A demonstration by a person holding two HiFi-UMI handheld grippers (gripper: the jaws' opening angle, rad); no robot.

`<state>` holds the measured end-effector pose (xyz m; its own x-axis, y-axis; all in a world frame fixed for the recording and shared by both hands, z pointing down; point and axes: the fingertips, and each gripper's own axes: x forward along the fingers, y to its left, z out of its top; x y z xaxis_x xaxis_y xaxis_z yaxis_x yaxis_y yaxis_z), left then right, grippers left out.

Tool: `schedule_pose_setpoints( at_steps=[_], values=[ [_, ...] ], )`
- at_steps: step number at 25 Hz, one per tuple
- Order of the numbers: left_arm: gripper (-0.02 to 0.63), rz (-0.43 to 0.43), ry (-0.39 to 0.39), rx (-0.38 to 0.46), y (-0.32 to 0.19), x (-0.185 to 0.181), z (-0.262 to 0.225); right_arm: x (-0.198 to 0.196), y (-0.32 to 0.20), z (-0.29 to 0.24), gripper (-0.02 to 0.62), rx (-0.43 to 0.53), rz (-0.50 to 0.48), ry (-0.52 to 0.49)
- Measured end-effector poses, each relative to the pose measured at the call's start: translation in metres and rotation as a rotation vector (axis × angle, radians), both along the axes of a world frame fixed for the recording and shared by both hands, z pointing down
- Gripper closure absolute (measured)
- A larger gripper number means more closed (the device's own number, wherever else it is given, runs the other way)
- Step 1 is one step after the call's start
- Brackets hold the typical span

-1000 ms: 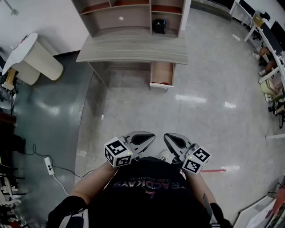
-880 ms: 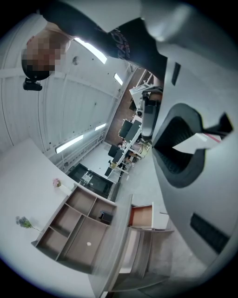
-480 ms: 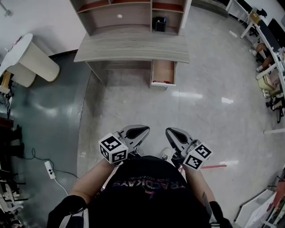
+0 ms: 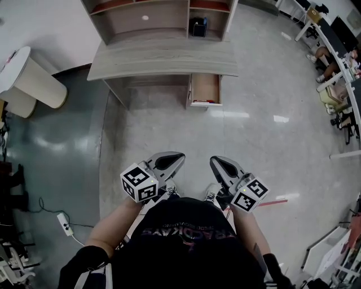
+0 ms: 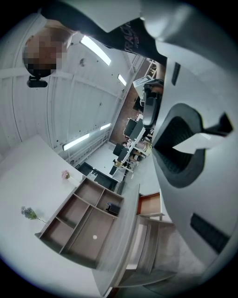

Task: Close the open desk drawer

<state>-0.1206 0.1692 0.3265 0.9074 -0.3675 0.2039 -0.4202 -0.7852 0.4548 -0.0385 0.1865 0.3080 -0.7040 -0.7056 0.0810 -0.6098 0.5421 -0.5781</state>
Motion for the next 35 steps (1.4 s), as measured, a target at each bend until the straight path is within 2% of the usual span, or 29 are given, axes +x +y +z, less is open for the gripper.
schedule_pose_setpoints(
  at_steps=[12,20,28,35],
  values=[
    [0.595,0.025,-0.008,0.032,-0.016,-0.042,-0.003,-0.028,-0.012,-0.004,0.584,0.031,0.073,0.018],
    [0.595,0.01,0.004,0.075,-0.022,-0.043,-0.011,-0.021,-0.022,-0.001,0.583,0.031,0.062,0.062],
    [0.595,-0.058,-0.003,0.06,-0.029,-0.05,-0.006,-0.014,-0.044,0.002,0.583,0.026,0.031,0.074],
    [0.595,-0.131,-0.039,0.043,-0.053,-0.036,0.003,0.009,-0.079,0.01,0.583,0.009,-0.009,0.056]
  ],
)
